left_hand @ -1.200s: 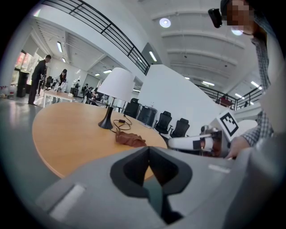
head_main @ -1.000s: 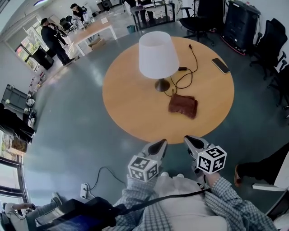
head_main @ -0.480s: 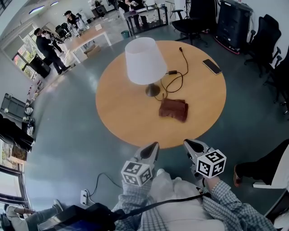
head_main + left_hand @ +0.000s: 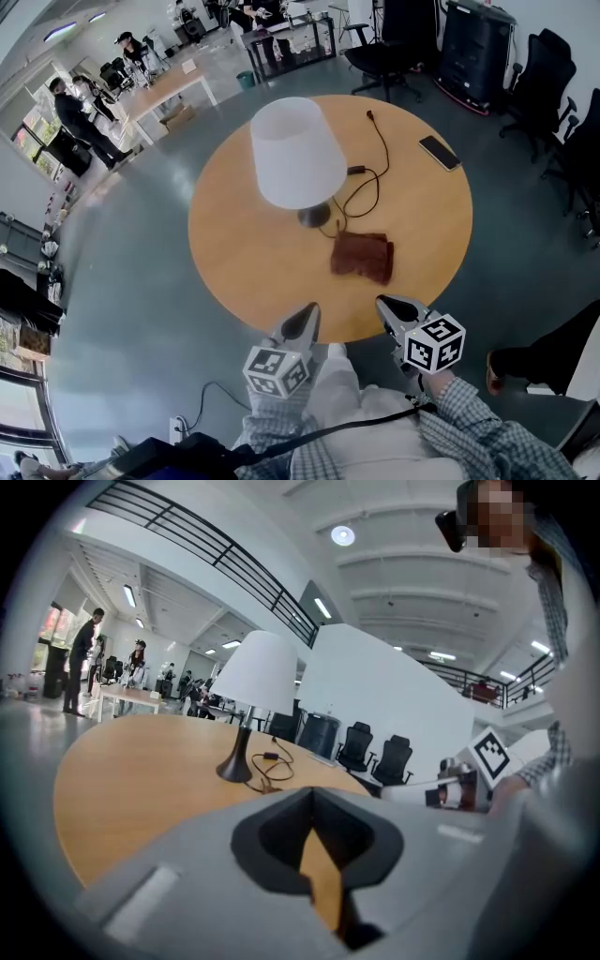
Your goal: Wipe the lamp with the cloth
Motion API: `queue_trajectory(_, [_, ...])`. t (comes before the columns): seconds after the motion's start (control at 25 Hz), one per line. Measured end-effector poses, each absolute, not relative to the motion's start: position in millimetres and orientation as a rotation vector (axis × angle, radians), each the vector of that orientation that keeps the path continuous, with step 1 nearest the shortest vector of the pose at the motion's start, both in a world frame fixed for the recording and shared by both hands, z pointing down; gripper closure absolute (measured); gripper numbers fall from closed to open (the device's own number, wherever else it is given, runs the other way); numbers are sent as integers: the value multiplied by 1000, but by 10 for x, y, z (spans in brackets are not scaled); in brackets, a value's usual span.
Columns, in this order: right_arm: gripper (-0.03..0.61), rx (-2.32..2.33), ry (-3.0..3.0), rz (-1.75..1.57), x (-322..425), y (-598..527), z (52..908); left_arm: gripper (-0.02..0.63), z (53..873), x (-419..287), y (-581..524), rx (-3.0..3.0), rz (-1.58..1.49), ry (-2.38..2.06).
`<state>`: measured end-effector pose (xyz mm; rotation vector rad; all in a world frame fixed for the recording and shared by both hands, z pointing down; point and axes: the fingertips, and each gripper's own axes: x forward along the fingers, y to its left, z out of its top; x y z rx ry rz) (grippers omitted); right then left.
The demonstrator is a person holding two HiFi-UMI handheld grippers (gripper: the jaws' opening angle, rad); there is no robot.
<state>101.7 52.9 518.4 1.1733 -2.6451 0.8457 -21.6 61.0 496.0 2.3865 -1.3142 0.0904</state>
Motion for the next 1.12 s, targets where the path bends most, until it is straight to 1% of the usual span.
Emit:
queue_trajectory(0.4, [573,1208,-2652,837,544,-376,5058,609,4985,-585,-250,2395,67,-1254])
queue_trajectory(0.88, [572,1212,-2591,857,465,-796,5180,609,5133,-691,-727,2343,16,-1221])
queue_trajectory(1.0, [572,1180,-2589,858,492,-872,5170,609,5091,-689,-808,2306,-50,-1223])
queue_trajectory(1.12, [572,1163,-2597,853,533,-933,5126,609,4976,-654,-879,2259,-222,-1162])
